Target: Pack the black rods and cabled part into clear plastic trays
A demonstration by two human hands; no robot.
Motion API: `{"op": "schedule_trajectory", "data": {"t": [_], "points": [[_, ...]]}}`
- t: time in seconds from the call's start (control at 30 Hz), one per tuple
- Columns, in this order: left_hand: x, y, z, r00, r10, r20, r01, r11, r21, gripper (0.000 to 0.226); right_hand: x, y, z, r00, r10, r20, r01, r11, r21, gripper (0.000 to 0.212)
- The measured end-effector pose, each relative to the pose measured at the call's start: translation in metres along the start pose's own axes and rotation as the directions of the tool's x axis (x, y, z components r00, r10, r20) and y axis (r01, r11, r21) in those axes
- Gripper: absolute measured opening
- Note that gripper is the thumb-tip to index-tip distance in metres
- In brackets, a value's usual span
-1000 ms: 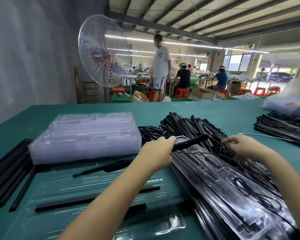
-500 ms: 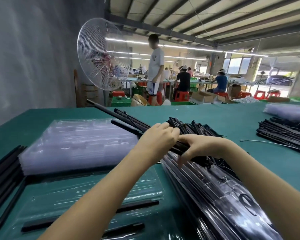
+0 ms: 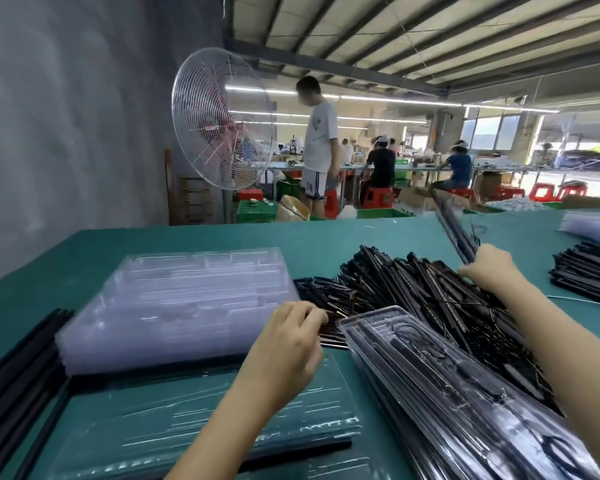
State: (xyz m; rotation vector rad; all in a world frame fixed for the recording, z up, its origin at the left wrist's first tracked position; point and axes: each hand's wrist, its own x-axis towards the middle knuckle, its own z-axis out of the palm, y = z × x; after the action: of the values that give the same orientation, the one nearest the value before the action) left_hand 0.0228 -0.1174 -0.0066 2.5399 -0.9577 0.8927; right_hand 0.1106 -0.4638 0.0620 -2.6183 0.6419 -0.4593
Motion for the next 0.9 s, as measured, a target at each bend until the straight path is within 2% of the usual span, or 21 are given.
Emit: {"op": "schedule_trajectory", "data": {"t": [0.07, 0.13, 0.2, 0.3, 0.4, 0.43, 0.47, 0.53, 0.6, 0.67, 0.8, 0.9], "points": [[-0.008, -0.010, 0.000, 0.994, -0.094, 0.052, 0.098, 0.992, -0.078, 0.014, 0.004, 0.010, 0.012, 0.998, -0.004, 0.070, 0.016, 0.986, -0.168, 0.031], [-0.016, -0.021, -0.002, 0.982, -0.173, 0.082, 0.184, 0.970, -0.159, 0.011, 0.005, 0.021, 0.025, 0.991, -0.010, 0.136, 0.042, 0.971, -0.234, 0.024], [-0.024, -0.033, -0.008, 0.961, -0.257, 0.099, 0.273, 0.939, -0.209, 0.010, 0.007, 0.032, 0.040, 0.988, -0.022, 0.151, 0.057, 0.970, -0.237, 0.034], [-0.034, -0.053, -0.021, 0.909, -0.396, 0.131, 0.417, 0.864, -0.282, 0.022, 0.008, 0.037, 0.060, 0.985, 0.010, 0.172, 0.044, 0.951, -0.306, 0.046], [-0.040, -0.064, -0.031, 0.866, -0.485, 0.118, 0.492, 0.791, -0.363, 0.027, 0.006, 0.025, 0.073, 0.992, 0.100, 0.078, -0.052, 0.883, -0.466, 0.042], [-0.042, -0.065, -0.034, 0.856, -0.505, 0.110, 0.505, 0.769, -0.392, 0.028, 0.004, 0.017, 0.075, 0.999, 0.048, 0.012, -0.036, 0.859, -0.511, 0.037], [-0.043, -0.065, -0.036, 0.847, -0.521, 0.105, 0.513, 0.748, -0.421, 0.028, 0.004, 0.008, 0.077, 0.997, -0.065, -0.052, 0.026, 0.837, -0.546, 0.031], [-0.042, -0.063, -0.039, 0.838, -0.536, 0.102, 0.517, 0.718, -0.466, 0.029, 0.004, -0.010, 0.084, 0.959, -0.270, -0.083, 0.189, 0.829, -0.526, 0.022], [-0.041, -0.059, -0.040, 0.838, -0.536, 0.104, 0.512, 0.705, -0.492, 0.032, 0.005, -0.025, 0.095, 0.966, -0.243, 0.083, 0.257, 0.902, -0.347, 0.028], [-0.039, -0.054, -0.039, 0.837, -0.534, 0.120, 0.514, 0.692, -0.507, 0.034, 0.004, -0.032, 0.109, 0.968, -0.111, 0.225, 0.167, 0.955, -0.244, 0.037], [-0.040, -0.047, -0.035, 0.831, -0.533, 0.161, 0.530, 0.667, -0.524, 0.036, 0.007, -0.028, 0.113, 0.963, -0.013, 0.268, 0.069, 0.977, -0.203, 0.031], [-0.041, -0.047, -0.033, 0.824, -0.538, 0.176, 0.539, 0.649, -0.537, 0.036, 0.014, -0.026, 0.106, 0.947, 0.053, 0.317, -0.019, 0.994, -0.109, 0.044]]}}
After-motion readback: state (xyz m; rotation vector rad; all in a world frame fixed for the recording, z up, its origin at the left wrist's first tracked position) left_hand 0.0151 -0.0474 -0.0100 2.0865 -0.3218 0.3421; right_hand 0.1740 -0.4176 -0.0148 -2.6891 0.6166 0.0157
